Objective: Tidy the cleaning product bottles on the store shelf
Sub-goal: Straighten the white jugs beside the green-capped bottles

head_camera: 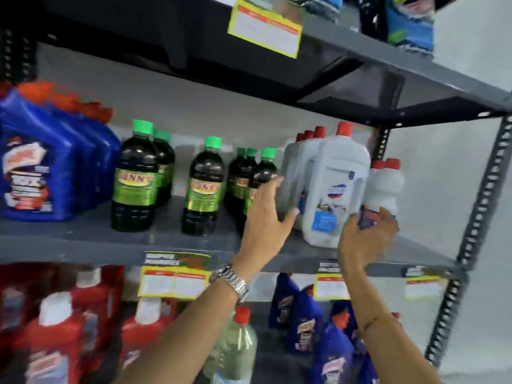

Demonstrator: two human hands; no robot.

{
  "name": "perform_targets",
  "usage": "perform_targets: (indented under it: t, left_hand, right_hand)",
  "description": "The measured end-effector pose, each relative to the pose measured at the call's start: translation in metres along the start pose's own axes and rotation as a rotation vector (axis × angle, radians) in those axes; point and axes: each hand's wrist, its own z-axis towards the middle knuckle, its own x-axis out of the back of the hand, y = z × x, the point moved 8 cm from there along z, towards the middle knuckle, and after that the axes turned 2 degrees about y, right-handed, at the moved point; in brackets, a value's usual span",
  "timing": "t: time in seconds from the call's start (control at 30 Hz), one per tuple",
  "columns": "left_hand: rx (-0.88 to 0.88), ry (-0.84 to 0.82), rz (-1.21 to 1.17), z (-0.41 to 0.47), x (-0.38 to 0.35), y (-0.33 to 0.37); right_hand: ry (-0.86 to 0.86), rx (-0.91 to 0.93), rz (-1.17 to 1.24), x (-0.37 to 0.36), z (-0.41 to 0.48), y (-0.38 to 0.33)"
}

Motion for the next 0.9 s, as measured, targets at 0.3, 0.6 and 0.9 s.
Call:
perform_targets:
  t: [0.3, 0.6, 0.9]
  left_hand:
    - [0.439, -0.223, -0.071, -0.003, -0.105, -0.047]
    - [0.36, -0.165, -0.081, -0.003, -0.11, -0.043]
    - [0.345, -0.183, -0.066, -0.004, -0.112, -0.043]
  right_hand:
    - [-0.457, -0.198, -0.336, -0.012, 0.081, 0.093]
    - [-0.465, -0.086, -0.379, -0.008, 0.076, 0.091]
    - [-0.48, -0.092, -0.409, -0.008, 0.073, 0.091]
